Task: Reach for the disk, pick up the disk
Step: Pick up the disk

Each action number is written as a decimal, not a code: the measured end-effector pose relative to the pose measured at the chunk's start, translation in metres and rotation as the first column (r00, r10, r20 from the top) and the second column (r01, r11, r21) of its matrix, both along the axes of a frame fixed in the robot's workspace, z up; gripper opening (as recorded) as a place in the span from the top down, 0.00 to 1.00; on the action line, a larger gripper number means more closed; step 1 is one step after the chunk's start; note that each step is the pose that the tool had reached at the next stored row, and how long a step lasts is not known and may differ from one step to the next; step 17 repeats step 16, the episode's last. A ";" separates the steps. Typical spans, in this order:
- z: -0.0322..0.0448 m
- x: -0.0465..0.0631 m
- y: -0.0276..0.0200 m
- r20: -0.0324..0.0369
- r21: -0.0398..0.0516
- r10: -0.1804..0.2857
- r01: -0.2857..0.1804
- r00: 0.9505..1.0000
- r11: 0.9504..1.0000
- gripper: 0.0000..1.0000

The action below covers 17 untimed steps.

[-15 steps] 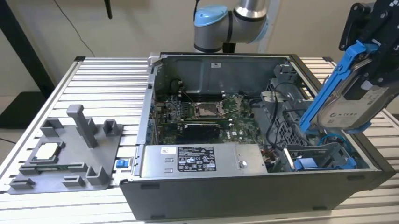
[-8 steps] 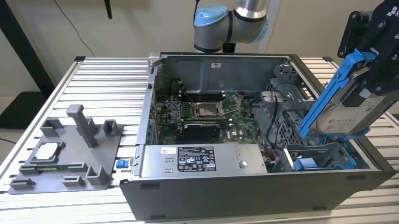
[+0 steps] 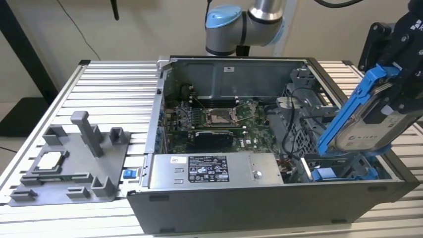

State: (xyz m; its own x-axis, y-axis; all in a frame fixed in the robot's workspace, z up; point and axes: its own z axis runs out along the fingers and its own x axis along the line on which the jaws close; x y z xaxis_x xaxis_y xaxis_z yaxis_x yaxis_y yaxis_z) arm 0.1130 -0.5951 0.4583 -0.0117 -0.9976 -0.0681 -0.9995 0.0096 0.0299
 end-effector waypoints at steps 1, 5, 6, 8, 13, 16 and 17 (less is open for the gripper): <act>-0.0010 -0.001 -0.0015 0.000 0.000 0.000 0.000 1.000 1.000 1.00; -0.0041 -0.005 -0.0051 0.000 0.000 0.003 -0.003 1.000 1.000 1.00; -0.0046 -0.006 -0.0057 0.000 0.000 0.004 -0.004 1.000 1.000 1.00; -0.0056 -0.008 -0.0065 0.000 0.000 0.006 -0.006 1.000 1.000 1.00; -0.0061 -0.009 -0.0067 0.000 0.000 0.009 -0.009 1.000 1.000 1.00; -0.0061 -0.009 -0.0067 0.000 0.000 0.009 -0.009 1.000 1.000 1.00; -0.0061 -0.009 -0.0067 0.000 0.000 0.009 -0.009 1.000 1.000 1.00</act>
